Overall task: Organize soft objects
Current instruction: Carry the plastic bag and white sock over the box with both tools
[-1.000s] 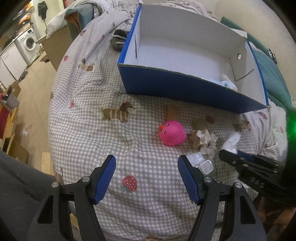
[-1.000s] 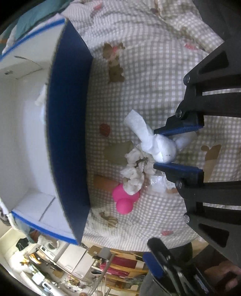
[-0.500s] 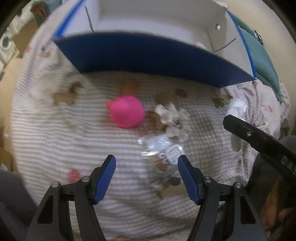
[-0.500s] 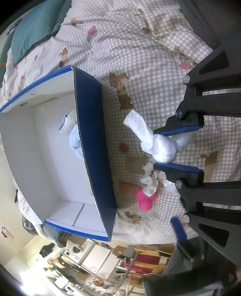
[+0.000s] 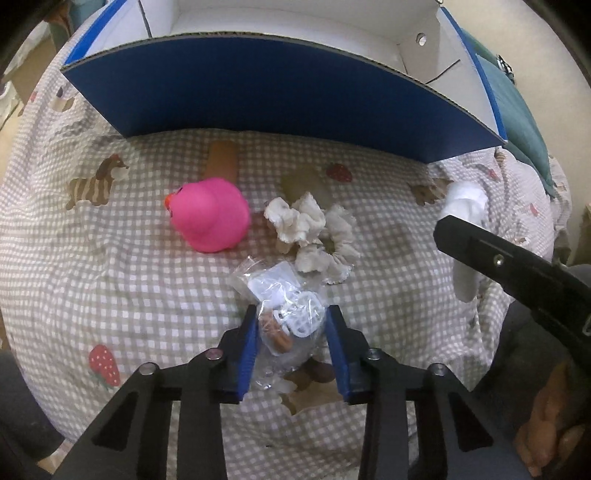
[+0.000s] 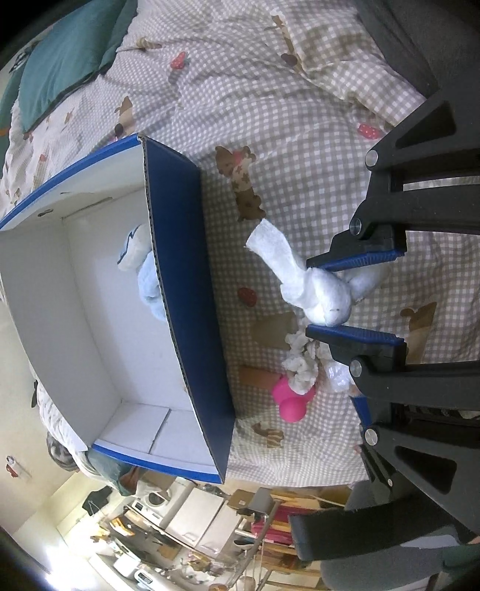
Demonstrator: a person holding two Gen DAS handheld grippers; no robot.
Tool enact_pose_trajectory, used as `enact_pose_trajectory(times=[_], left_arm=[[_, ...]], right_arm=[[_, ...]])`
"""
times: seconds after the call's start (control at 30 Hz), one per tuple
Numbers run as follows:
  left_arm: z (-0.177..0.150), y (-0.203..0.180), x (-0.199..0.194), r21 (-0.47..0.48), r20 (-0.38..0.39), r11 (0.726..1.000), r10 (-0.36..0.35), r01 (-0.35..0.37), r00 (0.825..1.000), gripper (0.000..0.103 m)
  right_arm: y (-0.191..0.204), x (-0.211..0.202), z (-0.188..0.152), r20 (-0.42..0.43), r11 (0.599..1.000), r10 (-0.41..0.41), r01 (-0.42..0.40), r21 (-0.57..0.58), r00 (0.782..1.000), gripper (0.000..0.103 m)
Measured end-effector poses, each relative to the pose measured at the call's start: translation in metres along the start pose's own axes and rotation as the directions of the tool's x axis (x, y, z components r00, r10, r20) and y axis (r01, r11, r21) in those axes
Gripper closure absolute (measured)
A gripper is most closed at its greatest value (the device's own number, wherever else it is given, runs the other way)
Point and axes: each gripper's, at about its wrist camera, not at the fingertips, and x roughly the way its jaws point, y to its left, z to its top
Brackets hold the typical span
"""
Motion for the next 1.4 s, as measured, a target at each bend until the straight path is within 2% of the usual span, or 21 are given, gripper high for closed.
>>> enact_pose_trajectory(times=[0.17, 0.33, 0.57, 0.87, 1.0, 1.07, 1.33, 1.4], left_arm=[[-0.012, 0.013, -0.013, -0.015, 0.009, 0.999, 0.040, -0.040, 0.999, 0.073], [-0.014, 0.035, -0.021, -0.077, 0.015, 0.992, 0.105, -0.104, 0.994, 0.073], [-0.013, 0.057, -0.030, -0.168, 0.017, 0.977, 0.140, -0.136, 0.990, 0.073], [-0.012, 0.062, -0.037, -0.179, 0.017, 0.966, 0.190, -0.184, 0.982, 0.073], [-0.015, 0.073, -0.043, -0.188, 0.011, 0.951, 0.253, -0.247, 0.967, 0.073], [-0.016, 0.078, -0.044, -0.203, 0.008, 0.947, 0.254, -0.247, 0.967, 0.073], [-0.003, 0.082, -0.083, -0.251, 0.106, 0.938, 0.273, -0.240, 0.956, 0.073], [0.006, 0.075, -0.098, -0.252, 0.150, 0.936, 0.289, -0.246, 0.945, 0.073]], right_arm=[[0.006, 0.003, -0.001, -0.004, 1.000, -0.007, 0.007, -0.012, 1.000, 0.072], [0.011, 0.008, -0.004, -0.011, 1.000, -0.017, 0.017, -0.022, 1.000, 0.072], [0.019, 0.017, -0.005, -0.023, 0.998, -0.041, 0.040, -0.047, 0.999, 0.072], [0.022, 0.017, -0.007, -0.010, 0.998, -0.049, 0.048, -0.047, 0.999, 0.072], [0.020, 0.017, -0.007, -0.013, 0.998, -0.043, 0.042, -0.044, 0.999, 0.072], [0.021, 0.017, -0.006, -0.013, 0.998, -0.040, 0.039, -0.044, 0.999, 0.072], [0.025, -0.010, -0.001, 0.059, 0.997, -0.003, 0.007, -0.072, 0.998, 0.072], [0.027, -0.021, 0.004, 0.094, 0.996, -0.003, 0.011, -0.089, 0.996, 0.072]])
